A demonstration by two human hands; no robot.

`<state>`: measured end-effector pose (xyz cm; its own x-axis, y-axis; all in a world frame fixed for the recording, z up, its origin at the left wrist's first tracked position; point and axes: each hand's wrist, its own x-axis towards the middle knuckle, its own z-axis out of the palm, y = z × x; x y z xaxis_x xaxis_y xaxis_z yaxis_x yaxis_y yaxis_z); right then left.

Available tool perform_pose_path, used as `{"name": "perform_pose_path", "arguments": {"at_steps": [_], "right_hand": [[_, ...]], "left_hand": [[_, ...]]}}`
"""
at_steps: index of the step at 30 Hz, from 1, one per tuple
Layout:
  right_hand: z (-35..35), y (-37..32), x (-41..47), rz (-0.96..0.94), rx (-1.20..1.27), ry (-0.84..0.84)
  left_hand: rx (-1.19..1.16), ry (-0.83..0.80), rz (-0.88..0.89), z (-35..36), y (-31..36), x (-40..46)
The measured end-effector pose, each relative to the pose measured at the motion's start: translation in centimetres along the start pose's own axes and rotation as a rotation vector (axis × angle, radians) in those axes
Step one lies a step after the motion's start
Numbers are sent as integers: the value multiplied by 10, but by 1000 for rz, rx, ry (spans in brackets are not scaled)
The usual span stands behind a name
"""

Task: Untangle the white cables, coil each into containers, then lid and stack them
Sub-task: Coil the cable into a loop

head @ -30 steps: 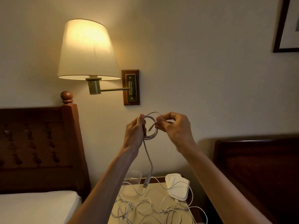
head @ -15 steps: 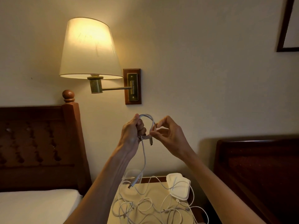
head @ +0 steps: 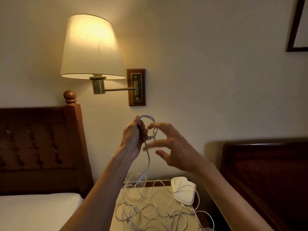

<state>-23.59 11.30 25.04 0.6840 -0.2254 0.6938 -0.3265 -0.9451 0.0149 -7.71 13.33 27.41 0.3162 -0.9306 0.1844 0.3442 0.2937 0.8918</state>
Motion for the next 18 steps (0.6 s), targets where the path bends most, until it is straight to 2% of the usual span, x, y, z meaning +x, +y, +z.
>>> {"name": "perform_pose_path", "arguments": {"at_steps": [3, 6, 11, 14, 16, 18], "right_hand": [[-2, -3, -4, -96, 26, -128], [-2, -1, -5, -12, 276, -61], [-11, -3, -5, 461, 1050, 301], [-12, 6, -3, 786, 1171, 435], [-12, 11, 0, 947, 1178, 441], [-12, 15, 2, 1010, 1089, 375]], "left_hand": [[-13, 11, -4, -4, 2, 2], [-29, 3, -4, -5, 1, 2], [-91, -21, -31, -2, 0, -4], [-114, -76, -16, 1, -1, -9], [-116, -116, -7, 3, -1, -12], [-106, -144, 4, 5, -1, -14]]}}
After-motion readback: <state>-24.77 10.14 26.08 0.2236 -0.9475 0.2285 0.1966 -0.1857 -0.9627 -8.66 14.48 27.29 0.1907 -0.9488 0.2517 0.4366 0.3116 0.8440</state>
